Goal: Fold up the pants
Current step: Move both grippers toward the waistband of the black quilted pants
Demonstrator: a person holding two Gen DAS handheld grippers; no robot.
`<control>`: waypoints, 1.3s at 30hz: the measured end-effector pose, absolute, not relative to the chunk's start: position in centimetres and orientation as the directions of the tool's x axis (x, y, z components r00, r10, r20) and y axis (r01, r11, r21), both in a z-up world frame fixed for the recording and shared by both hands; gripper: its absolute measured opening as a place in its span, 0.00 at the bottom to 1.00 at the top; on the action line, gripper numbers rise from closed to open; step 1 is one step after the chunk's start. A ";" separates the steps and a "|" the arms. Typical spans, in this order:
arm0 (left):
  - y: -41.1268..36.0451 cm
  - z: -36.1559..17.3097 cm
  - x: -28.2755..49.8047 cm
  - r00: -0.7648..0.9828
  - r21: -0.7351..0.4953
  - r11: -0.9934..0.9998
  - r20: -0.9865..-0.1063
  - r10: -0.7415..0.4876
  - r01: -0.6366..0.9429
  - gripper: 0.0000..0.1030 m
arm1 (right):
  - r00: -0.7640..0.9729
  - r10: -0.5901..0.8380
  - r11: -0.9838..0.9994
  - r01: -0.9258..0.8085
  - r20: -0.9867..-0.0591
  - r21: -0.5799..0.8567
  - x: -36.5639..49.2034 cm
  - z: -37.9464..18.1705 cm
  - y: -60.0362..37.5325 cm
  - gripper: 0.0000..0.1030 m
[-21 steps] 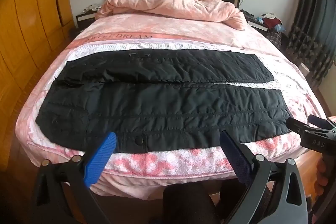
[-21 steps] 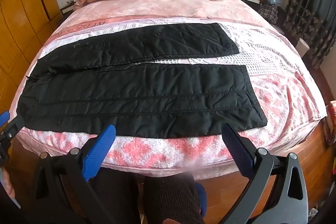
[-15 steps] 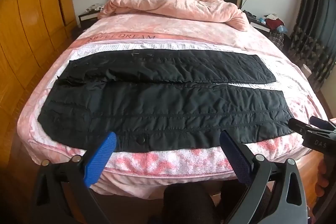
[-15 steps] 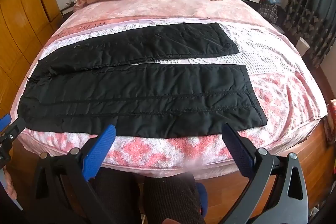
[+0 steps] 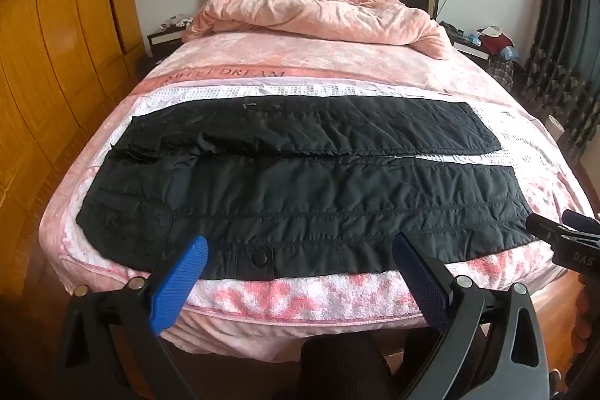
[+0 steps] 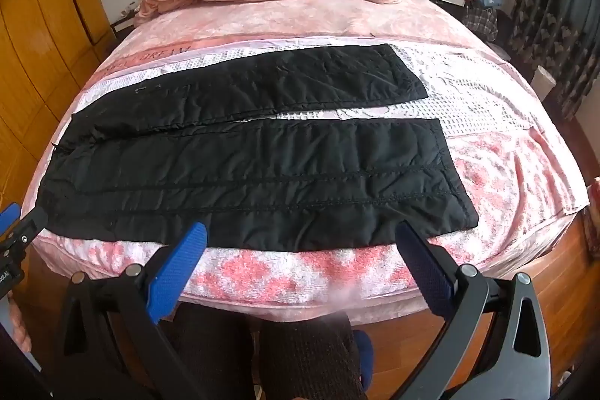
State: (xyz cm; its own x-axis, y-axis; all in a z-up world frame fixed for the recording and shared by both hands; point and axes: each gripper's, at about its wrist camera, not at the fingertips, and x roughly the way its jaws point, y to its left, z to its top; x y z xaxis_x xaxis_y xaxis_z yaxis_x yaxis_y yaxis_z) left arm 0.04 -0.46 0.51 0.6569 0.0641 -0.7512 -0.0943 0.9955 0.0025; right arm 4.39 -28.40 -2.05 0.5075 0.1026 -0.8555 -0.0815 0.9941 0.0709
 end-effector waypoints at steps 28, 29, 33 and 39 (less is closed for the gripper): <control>0.7 0.5 1.4 0.658 0.005 0.990 -0.747 0.099 -0.144 0.96 | 0.551 0.110 0.993 -0.094 -0.827 0.070 5.9 -1.8 -29.1 0.98; 0.8 0.5 1.7 0.655 0.003 0.990 -0.749 0.098 -0.144 0.96 | 0.549 0.119 0.992 -0.095 -0.827 0.079 6.1 -1.9 -29.1 0.98; 0.7 0.5 2.7 0.652 0.015 0.991 -0.752 0.098 -0.131 0.96 | 0.544 0.152 0.988 -0.075 -0.825 0.132 7.2 -2.5 -29.3 0.98; 1.4 0.1 4.3 0.646 0.007 0.991 -0.757 0.095 -0.137 0.96 | 0.529 0.158 0.987 -0.077 -0.834 0.138 9.2 -3.2 -28.9 0.98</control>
State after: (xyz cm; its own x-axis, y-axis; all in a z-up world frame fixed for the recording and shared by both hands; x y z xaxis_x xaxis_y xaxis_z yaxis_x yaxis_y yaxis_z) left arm 4.34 1.38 0.07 0.6464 0.0946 -0.7571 -0.1372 0.9905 0.0066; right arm 9.23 -28.86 -3.20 0.5286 0.1575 -0.8341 -0.0768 0.9875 0.1378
